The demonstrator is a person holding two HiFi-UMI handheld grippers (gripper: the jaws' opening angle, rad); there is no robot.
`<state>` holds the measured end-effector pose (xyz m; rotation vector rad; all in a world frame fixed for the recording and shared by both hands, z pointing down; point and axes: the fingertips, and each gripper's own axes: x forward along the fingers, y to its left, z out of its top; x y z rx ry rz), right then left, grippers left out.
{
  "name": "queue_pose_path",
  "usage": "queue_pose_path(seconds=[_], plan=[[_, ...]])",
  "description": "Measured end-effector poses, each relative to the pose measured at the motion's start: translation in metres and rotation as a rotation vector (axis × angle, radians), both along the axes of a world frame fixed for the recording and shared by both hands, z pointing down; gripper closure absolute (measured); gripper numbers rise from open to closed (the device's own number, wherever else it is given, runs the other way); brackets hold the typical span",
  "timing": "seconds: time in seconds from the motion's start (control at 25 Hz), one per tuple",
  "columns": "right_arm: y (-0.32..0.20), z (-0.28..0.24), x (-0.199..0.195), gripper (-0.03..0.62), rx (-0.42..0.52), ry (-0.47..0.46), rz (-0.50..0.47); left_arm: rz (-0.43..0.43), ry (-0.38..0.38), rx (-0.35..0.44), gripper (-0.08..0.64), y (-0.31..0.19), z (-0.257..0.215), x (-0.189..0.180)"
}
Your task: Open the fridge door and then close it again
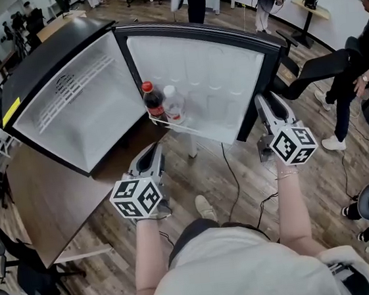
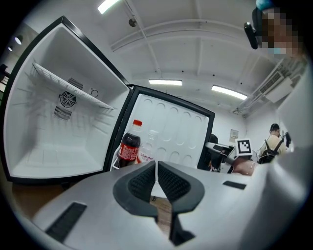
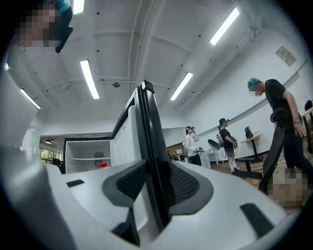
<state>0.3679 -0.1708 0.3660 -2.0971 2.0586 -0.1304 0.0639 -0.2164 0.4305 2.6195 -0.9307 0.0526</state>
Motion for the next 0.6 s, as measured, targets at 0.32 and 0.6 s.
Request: queue_pose_path(seconds=[0.32, 0.6], plan=[[-0.001, 0.001, -0.001, 0.451, -0.005, -0.005, 0.004, -0.006, -0.016, 0.021, 0.546, 0.001, 0.000, -0.002], [0.001, 0.000, -0.001, 0.449, 0.000, -0.008, -0.008, -0.013, -0.013, 0.015, 0.548, 0.007, 0.000, -0.007]])
